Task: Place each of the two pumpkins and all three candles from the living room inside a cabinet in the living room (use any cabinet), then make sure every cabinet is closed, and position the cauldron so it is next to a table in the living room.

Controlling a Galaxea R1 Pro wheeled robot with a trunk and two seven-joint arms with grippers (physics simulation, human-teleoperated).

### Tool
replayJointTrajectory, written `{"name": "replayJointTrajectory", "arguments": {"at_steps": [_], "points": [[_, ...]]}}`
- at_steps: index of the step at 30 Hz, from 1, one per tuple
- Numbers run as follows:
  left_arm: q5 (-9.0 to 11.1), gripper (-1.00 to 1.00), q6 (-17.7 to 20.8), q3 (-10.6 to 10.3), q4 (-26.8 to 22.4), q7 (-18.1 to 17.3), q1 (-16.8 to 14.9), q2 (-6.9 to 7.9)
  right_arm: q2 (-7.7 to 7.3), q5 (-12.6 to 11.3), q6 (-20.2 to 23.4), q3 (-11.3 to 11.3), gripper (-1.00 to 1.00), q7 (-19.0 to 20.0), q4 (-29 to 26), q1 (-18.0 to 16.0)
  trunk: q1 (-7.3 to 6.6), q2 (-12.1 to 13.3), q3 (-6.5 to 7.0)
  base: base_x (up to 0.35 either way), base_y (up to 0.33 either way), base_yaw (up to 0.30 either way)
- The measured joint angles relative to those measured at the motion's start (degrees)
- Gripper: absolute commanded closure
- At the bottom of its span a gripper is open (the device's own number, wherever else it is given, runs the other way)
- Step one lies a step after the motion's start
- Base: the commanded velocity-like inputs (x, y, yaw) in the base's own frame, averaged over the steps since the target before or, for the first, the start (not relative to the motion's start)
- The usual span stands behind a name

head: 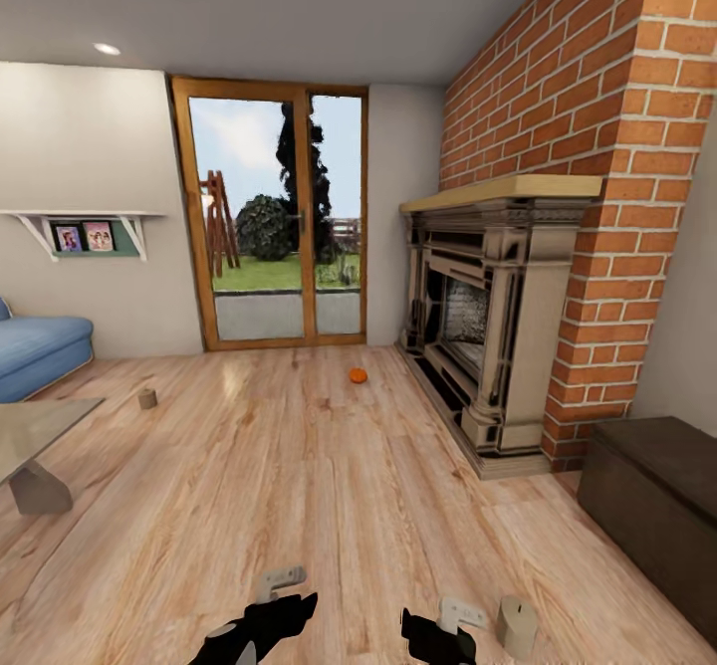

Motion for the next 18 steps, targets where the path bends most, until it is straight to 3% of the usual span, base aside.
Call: {"name": "replayJointTrajectory", "arguments": {"at_steps": [12,16,18], "points": [[0.0,-1.0,0.0,0.1,0.0,0.0,0.0,0.0,0.0,-0.2,-0.1,0.0,-1.0,0.0,0.0,0.0,0.0,0.0,0.01,0.0,0.0,-0.278],[0.2,-1.0,0.0,0.2,0.0,0.0,0.0,0.0,0.0,-2.6,-0.1,0.0,-1.0,0.0,0.0,0.0,0.0,0.0,0.08,0.0,0.0,-0.278],[0.1,-1.0,0.0,0.1,0.0,0.0,0.0,0.0,-0.47,-5.0,-0.2,0.0,-1.0,0.0,0.0,0.0,0.0,0.0,0.11,0.0,0.0,-0.278]]}}
